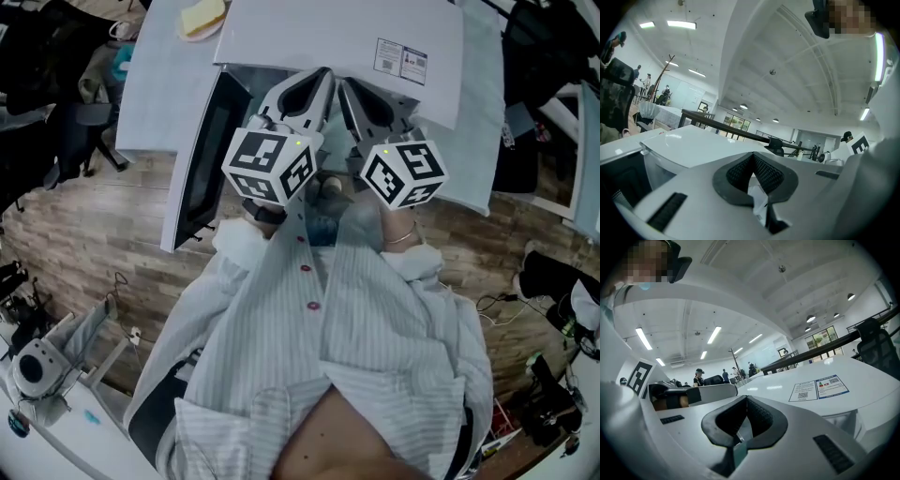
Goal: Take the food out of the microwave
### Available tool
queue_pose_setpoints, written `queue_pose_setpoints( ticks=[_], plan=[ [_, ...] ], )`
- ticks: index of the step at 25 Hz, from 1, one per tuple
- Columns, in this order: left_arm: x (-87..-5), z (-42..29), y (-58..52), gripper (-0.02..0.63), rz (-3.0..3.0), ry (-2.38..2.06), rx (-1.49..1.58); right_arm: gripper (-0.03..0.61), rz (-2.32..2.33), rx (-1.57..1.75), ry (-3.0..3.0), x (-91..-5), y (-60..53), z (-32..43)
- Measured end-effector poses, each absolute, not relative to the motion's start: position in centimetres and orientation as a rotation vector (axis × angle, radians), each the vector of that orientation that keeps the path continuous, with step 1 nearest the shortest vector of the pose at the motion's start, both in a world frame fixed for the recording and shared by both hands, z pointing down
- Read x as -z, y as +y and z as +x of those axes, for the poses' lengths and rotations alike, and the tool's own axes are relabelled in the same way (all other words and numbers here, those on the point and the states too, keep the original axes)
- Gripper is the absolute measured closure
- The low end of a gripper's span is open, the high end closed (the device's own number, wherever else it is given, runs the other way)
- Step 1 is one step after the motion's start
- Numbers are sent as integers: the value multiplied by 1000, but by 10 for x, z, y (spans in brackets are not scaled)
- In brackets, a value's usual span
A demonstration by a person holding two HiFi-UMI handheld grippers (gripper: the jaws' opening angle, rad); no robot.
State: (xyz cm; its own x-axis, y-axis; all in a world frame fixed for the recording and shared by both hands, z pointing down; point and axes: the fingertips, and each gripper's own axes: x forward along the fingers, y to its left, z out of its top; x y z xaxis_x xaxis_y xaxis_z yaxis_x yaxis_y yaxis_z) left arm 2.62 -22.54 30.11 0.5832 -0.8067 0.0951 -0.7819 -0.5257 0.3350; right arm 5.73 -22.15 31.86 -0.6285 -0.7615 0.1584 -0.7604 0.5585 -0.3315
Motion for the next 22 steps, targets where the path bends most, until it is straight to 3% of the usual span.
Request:
queue_pose_setpoints(
  ticks=[22],
  plan=[
    [-367,10,-225,606,2358,-1205,32,546,-1427,762,2695,-371,-224,57]
  ],
)
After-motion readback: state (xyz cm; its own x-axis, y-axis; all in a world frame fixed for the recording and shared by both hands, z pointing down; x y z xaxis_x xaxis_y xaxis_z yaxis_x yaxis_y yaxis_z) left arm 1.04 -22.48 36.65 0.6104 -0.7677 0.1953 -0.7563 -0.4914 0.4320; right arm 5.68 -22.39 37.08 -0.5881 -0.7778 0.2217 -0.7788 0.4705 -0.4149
